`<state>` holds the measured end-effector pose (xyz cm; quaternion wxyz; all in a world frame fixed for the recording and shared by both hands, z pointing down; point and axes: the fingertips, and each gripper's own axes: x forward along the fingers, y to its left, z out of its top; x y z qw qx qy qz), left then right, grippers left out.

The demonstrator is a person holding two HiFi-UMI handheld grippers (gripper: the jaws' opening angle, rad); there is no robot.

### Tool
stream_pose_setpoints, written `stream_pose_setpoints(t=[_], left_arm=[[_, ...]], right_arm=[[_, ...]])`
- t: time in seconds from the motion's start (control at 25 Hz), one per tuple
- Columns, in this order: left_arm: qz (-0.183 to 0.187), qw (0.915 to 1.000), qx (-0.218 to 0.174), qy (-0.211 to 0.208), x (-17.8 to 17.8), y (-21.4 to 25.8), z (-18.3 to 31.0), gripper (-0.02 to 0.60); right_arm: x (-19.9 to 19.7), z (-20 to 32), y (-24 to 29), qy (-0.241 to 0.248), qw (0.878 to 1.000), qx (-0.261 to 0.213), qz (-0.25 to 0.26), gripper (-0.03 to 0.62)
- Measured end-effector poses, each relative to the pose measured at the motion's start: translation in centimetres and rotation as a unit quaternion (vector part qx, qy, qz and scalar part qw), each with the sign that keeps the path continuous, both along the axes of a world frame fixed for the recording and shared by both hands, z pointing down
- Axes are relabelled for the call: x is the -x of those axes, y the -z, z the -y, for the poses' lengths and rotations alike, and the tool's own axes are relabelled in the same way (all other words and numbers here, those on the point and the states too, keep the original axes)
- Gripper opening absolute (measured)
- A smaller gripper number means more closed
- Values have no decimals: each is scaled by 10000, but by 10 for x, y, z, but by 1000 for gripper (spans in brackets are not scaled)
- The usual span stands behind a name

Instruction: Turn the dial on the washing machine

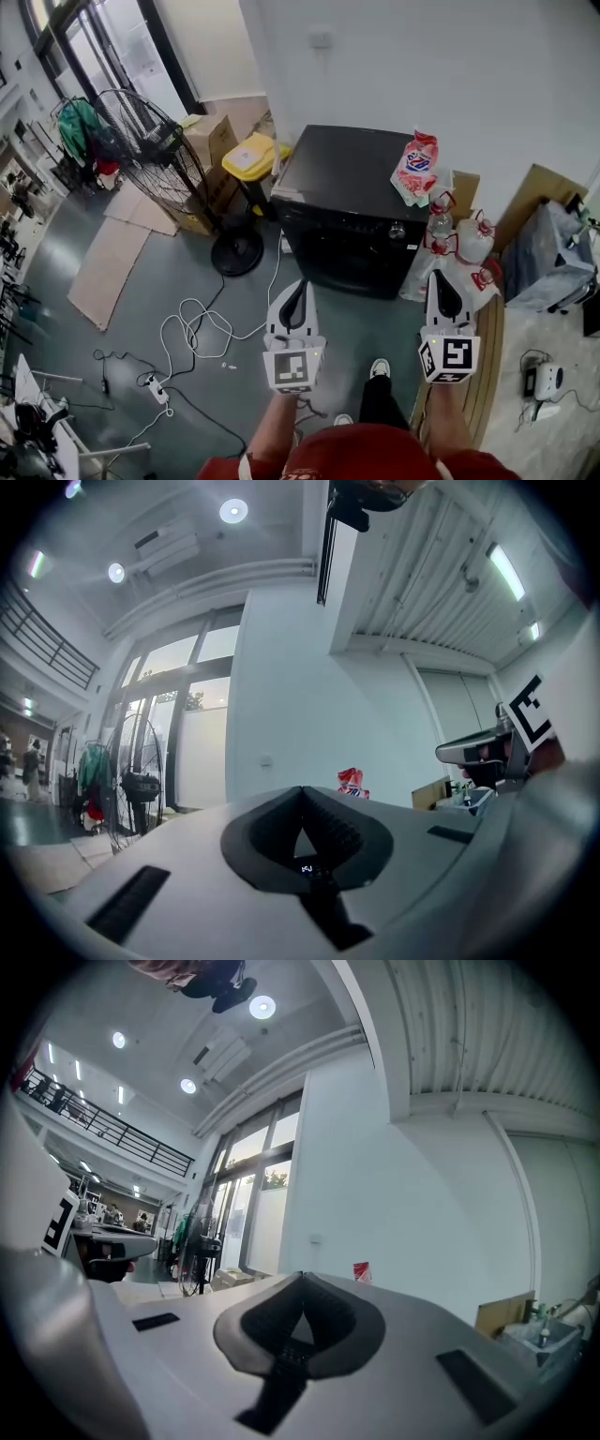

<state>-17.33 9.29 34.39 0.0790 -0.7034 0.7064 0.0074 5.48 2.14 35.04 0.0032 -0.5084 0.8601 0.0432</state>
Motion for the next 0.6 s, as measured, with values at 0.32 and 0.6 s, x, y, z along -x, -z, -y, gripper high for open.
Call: stream_pose_setpoints(t=[0.32, 0.6], left_arm=[[-35, 9998, 45, 181, -8, 9, 97, 9], [-54, 9999, 86, 107, -35, 13, 189, 9]], right_arm=[[-9, 101, 8, 128, 9999, 16, 0, 9], [-28, 191, 4, 193, 9997, 132, 33, 9]])
